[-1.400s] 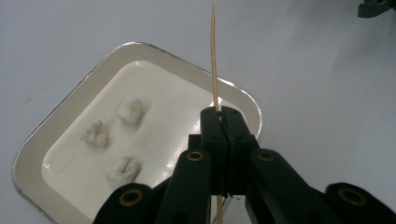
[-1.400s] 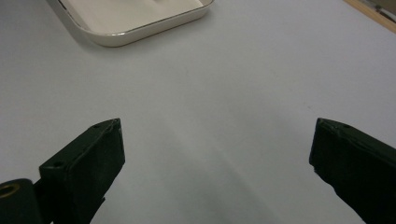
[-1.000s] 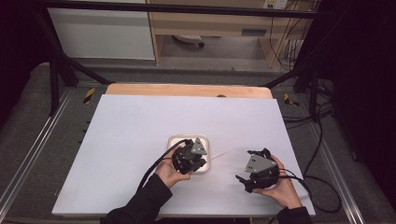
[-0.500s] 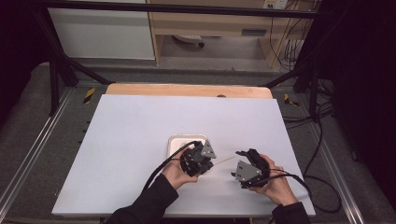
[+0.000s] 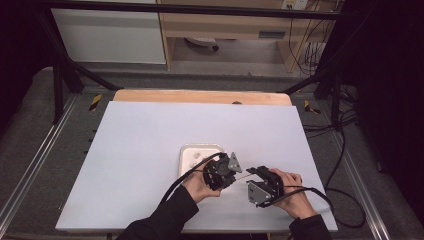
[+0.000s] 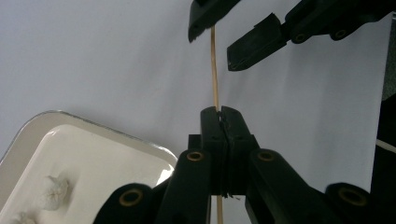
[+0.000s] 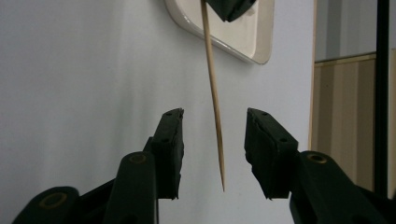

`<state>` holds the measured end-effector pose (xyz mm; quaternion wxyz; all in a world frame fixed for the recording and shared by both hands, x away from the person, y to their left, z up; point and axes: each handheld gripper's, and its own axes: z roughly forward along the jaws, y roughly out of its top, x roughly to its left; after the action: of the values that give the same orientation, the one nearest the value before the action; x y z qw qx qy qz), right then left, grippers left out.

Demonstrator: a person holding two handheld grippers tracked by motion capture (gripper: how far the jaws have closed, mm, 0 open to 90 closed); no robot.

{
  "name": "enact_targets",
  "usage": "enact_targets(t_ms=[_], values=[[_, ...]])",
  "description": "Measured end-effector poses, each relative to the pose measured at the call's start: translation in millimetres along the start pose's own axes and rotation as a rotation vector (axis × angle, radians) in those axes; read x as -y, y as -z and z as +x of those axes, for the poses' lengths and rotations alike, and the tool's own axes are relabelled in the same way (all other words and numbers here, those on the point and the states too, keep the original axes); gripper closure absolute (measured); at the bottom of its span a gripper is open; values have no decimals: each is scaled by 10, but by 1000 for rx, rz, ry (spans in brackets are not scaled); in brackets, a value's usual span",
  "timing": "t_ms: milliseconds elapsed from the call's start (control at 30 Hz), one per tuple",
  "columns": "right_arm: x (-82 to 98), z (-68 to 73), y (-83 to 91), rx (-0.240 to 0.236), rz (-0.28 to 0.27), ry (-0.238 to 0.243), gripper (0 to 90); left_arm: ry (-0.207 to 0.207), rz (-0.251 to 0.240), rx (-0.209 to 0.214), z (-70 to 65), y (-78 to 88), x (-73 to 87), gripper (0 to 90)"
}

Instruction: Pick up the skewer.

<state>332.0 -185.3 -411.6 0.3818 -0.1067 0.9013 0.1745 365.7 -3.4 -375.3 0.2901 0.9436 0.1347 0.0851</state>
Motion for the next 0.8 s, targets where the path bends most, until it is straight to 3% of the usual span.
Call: enact_targets(t_ms=[100,300,800], values=[[-5,2,-5,-12,6,45,614,-11,7,7,-22,-21,-42,888],[-2,13,-13,-17,-3,92,716,-27,13,16,-57,-41,-74,888],[-4,14,-44,-43,-2,118,881,-24,17,23,-53,-60,-74,888]])
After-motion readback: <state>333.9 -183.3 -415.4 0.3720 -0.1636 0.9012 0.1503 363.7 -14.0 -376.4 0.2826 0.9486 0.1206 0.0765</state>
